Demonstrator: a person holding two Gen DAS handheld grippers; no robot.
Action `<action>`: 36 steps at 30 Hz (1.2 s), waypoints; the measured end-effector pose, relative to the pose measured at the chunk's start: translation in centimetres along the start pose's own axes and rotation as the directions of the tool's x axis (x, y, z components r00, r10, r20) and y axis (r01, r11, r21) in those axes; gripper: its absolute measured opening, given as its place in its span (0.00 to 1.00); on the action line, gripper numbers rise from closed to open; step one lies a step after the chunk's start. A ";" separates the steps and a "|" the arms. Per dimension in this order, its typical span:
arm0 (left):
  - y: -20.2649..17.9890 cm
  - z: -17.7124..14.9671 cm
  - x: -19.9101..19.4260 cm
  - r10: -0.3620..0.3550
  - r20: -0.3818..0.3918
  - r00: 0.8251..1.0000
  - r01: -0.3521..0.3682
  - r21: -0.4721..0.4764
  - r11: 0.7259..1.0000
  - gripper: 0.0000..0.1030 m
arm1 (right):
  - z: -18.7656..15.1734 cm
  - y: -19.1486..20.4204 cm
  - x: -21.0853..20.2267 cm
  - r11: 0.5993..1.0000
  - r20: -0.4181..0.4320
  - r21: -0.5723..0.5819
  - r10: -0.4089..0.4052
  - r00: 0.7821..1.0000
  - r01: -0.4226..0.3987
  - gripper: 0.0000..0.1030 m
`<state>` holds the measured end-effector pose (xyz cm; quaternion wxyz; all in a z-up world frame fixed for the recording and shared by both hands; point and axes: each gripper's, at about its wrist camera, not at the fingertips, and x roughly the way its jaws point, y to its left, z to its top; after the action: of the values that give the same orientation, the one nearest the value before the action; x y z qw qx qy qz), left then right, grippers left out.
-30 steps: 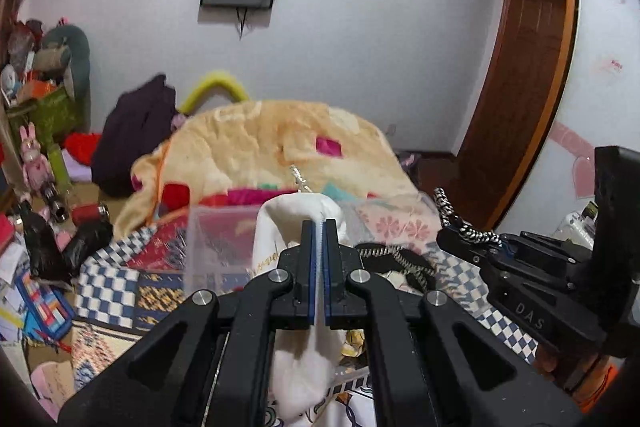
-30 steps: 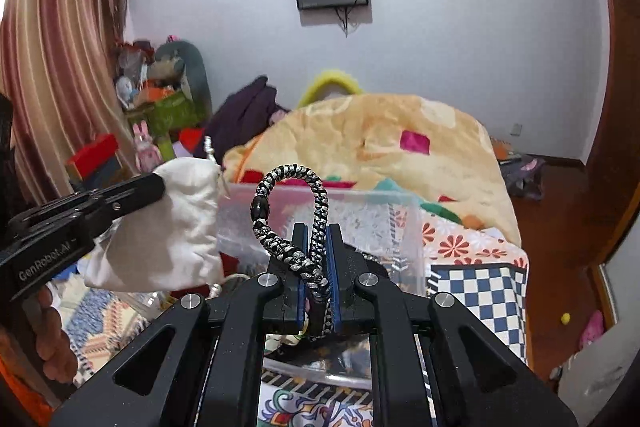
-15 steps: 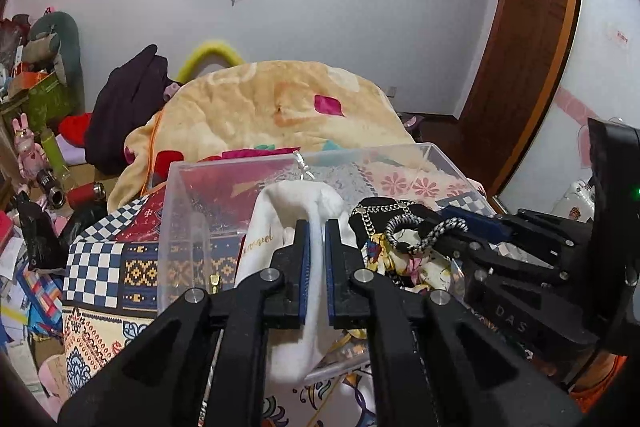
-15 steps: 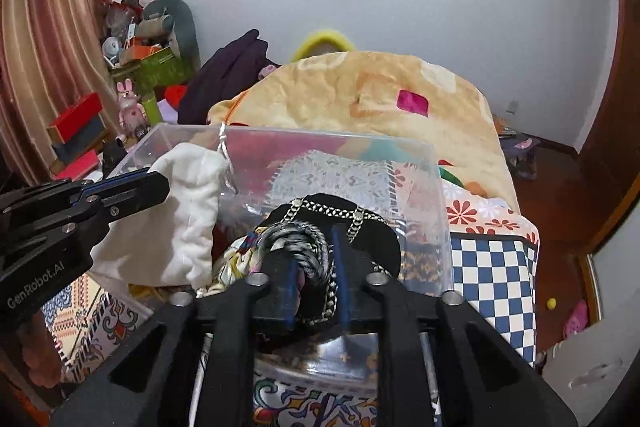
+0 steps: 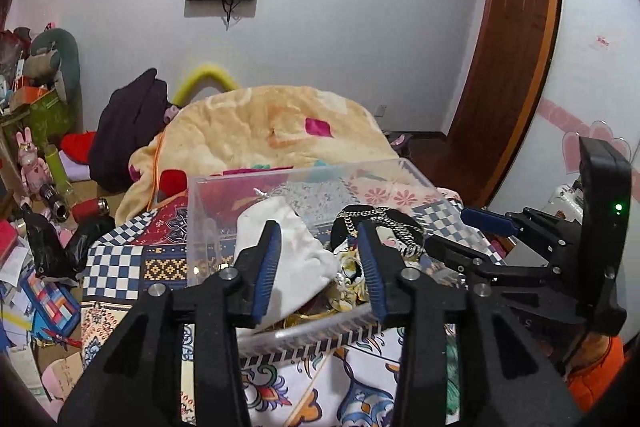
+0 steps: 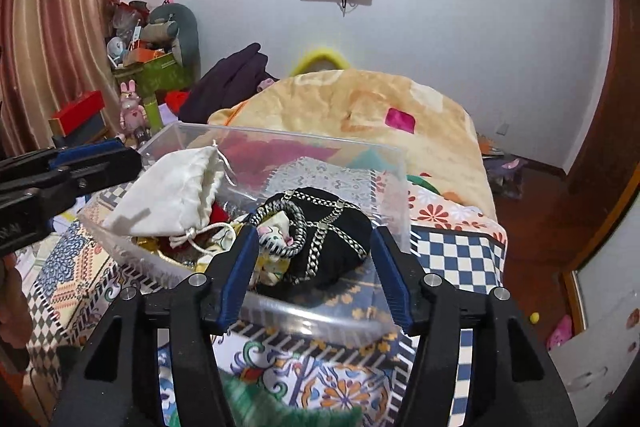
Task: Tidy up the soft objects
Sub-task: 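Drop the white bag into the box while right tool drops the braided cord in, then grasp the green sponge with left tool while right tool grasps the green glove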
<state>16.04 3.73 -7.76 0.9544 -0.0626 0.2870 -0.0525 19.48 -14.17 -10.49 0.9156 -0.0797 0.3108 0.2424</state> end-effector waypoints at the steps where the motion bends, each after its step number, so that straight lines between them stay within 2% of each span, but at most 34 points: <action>1: -0.1 -0.1 -0.5 -0.001 0.007 1.000 0.001 0.004 1.000 0.44 | -0.1 0.0 -0.3 1.000 0.005 0.003 0.003 1.000 -0.003 0.54; 5: -0.3 -0.6 -2.4 -0.006 0.031 0.999 0.005 0.008 1.000 0.58 | -0.8 -0.2 -1.9 0.999 0.035 0.023 0.025 0.999 -0.025 0.67; 7: -0.2 -1.3 -3.4 -0.007 0.039 0.999 0.007 0.007 1.000 0.63 | -1.2 -0.2 -2.8 0.999 0.055 0.027 0.029 0.998 -0.031 0.77; 9: 0.0 -1.8 -4.0 0.000 0.039 0.999 -0.001 0.007 1.000 0.67 | -1.7 0.0 -3.4 0.999 0.068 0.029 0.039 0.997 -0.041 0.83; 11: 0.1 -2.6 -4.6 0.018 0.032 0.999 -0.018 0.008 1.000 0.75 | -2.2 0.4 -3.7 0.998 0.063 0.024 0.057 0.996 -0.059 0.85; 16: 0.4 -5.0 -5.1 0.035 -0.023 0.999 -0.035 -0.001 0.999 0.86 | -4.0 1.8 -4.1 0.997 0.039 -0.016 0.070 0.997 -0.070 0.92; 23: -0.1 -9.4 -4.3 0.061 -0.144 0.988 -0.058 0.026 0.998 0.86 | -6.7 2.4 -3.0 0.995 -0.040 0.001 0.098 0.994 -0.098 0.93; 33: -0.3 -14.1 -3.5 0.048 -0.255 0.966 -0.050 -0.002 0.999 0.86 | -10.0 2.6 -0.8 0.991 -0.154 0.055 0.125 0.980 -0.118 0.92; 35: -0.3 -14.8 -3.4 0.052 -0.274 0.960 -0.055 -0.003 0.998 0.86 | -10.2 2.8 -1.0 0.994 -0.149 0.040 0.110 0.983 -0.105 0.86; 36: -0.3 -15.0 -3.3 0.053 -0.280 0.959 -0.057 -0.006 0.998 0.86 | -10.2 2.8 -1.1 0.994 -0.150 0.033 0.109 0.983 -0.105 0.79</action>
<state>4.96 2.52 -18.37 0.9050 -0.0531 0.4208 -0.0324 11.94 -15.16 -17.89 0.8759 -0.0695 0.3865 0.2805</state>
